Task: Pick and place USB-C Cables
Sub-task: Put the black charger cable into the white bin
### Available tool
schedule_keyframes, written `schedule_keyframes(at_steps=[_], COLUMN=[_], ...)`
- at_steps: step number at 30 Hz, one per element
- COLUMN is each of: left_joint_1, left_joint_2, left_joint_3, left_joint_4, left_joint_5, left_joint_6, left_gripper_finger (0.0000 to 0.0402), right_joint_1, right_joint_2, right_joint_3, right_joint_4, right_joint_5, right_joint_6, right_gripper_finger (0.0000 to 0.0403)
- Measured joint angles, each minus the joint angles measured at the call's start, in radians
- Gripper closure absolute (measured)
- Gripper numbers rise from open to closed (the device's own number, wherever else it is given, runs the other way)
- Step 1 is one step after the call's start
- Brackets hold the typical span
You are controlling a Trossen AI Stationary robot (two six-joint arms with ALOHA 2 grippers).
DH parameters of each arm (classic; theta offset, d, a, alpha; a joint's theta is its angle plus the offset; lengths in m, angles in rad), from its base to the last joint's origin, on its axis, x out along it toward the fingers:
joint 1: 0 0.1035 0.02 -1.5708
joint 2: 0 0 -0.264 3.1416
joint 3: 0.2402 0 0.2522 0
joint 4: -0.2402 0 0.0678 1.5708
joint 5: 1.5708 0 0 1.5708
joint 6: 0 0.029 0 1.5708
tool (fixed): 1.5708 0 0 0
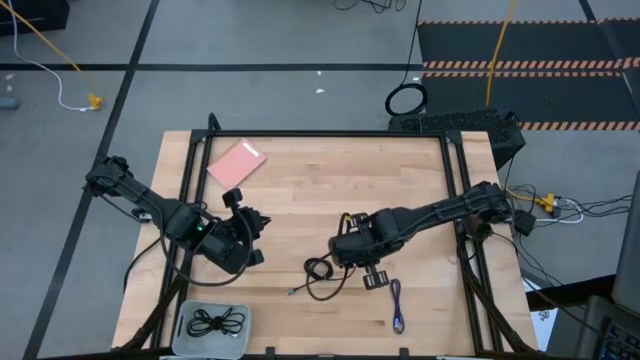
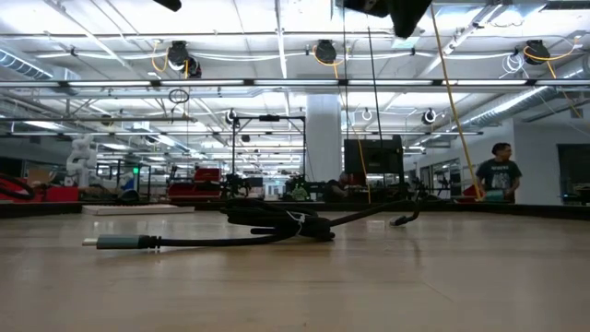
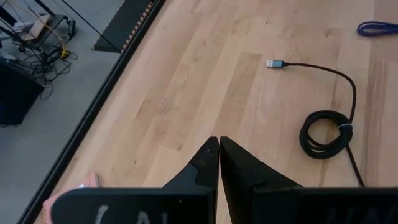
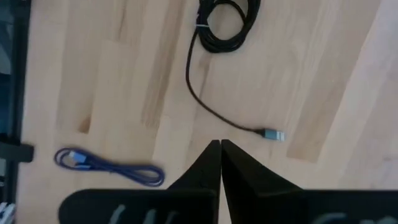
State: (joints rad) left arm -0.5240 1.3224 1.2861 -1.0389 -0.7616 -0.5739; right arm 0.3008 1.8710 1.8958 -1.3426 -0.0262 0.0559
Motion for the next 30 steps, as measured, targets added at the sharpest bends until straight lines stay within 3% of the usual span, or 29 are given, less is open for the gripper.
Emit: schedule_keyframes(at_steps=[11,18,25,30], left_joint_1=[0.0,0.0,0.0,0.0], left_joint_2=[0.0,0.0,0.0,0.0], left_joint_3=[0.0,0.0,0.0,0.0], left_joint_4=[0.0,0.0,0.0,0.0], left_joint_5=[0.0,0.0,0.0,0.0], left_joint_6=[0.001,0.001,0.001,0.001], left_gripper_finger=[0.0382,0.0382,0.0382,0.0382], right_joint_1=[-0.004,-0.018,-0.02,-0.017], right_joint_2=[0.036,0.134,0.217,0.262], right_joint_3=[-0.184,-0.191,-0.191,-0.191], right_joint_4=[0.343,0.447,0.585,0.645], right_joint_5=[-0.001,-0.004,-0.1,-0.107], right_joint_6=[-0.097,-0.132,-0.177,-0.219], right_gripper_finger=[0.0311,0.0272,0.0251,0.0232])
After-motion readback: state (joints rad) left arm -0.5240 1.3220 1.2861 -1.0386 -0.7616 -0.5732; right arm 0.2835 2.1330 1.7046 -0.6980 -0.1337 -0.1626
